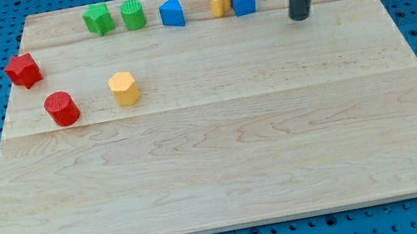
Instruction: Slide the hexagon below the green circle
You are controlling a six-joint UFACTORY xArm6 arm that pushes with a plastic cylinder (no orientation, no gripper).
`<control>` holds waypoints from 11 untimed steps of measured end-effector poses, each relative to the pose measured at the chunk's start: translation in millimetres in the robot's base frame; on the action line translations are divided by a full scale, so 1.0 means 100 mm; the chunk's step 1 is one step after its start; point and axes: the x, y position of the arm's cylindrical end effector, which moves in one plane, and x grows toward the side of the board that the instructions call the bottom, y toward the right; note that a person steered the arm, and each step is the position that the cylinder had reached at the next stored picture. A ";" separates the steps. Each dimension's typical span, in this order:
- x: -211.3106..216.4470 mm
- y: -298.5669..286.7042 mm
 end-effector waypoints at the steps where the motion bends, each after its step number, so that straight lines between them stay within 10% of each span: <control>1: 0.25 -0.56; 4: 1.13 -2.01; 11: 0.21 -2.89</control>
